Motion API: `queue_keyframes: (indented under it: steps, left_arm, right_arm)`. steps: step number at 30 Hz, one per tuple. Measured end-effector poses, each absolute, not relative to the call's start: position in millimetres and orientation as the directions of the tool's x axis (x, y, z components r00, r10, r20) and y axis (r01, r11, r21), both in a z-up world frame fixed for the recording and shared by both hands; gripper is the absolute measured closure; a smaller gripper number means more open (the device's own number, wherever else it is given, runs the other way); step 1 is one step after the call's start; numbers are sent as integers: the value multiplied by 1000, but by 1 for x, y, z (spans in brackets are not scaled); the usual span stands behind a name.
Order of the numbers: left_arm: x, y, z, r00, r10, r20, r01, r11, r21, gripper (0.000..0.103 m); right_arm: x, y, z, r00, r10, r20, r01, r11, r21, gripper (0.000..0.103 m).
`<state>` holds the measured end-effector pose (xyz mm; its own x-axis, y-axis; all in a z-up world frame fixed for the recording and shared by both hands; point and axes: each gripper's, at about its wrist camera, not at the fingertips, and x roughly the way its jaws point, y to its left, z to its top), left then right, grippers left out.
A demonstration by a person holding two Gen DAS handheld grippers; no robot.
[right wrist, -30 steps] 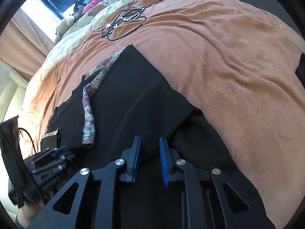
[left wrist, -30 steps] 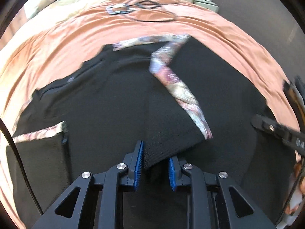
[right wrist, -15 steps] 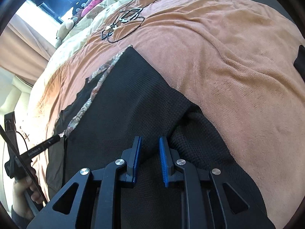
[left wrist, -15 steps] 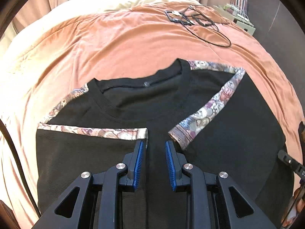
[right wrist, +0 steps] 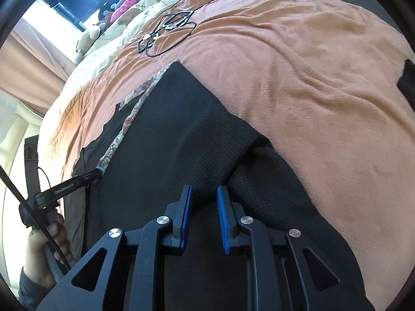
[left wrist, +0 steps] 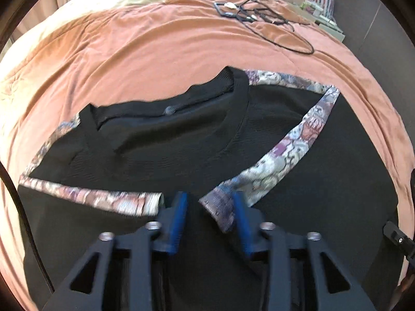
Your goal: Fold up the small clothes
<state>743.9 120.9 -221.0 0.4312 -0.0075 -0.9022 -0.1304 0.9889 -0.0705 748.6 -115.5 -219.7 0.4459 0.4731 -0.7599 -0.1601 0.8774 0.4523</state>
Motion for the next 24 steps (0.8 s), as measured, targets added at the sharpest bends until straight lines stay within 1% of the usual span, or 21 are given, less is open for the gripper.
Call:
queue_keyframes:
  steps: [3,7,8,9,14,16,17,18,19,23,24]
  left_arm:
    - [752,125,-226,430,-11,-903,-154,984,-85,84]
    - [756,119,-228,445,33,-895,-138,990,-32,89]
    - [757,118,-228,448,38,-893,-136,990,-26,94]
    - [758,119,-227,448,36,-893,-141,990,-30,95]
    - [761,122,-221,448,31,-894,-146,989,-38,95]
    - [759,123,-216,440,26,-898,-140,989,-40,92]
    - [755,126,-210,439,16,-898,-138,989,-50,89]
    - [752,127,-206,439,13,-898,-140,989,-54,86]
    - [749,129,-202,438,16,-899,-146,988,-53,85]
    - [730,137,-180,448,3,-894,-141,988,-68,84]
    - [724,138,-176,450,9,-893,-137,989,-59,81]
  right_arm:
    - [750,-113,-222,444,467,-765,-161,881,445,87]
    - [751,-116,-222,441,479,-759,-153,873,463,87]
    - [751,-118,-221,441,487,-754,-149,868,474,85]
    - [750,-119,-221,442,490,-751,-145,866,479,85]
    - [748,-123,-220,431,511,-744,-125,850,511,84]
    - [747,-124,-219,428,519,-740,-127,845,519,74]
    - [746,-125,-218,427,524,-736,-135,842,522,58]
    - [745,-124,-217,432,528,-731,-138,840,525,45]
    - [744,-124,-215,437,528,-728,-140,840,525,42]
    - [740,-117,-211,437,524,-731,-169,846,505,42]
    - [738,-116,-212,432,526,-733,-175,846,504,42]
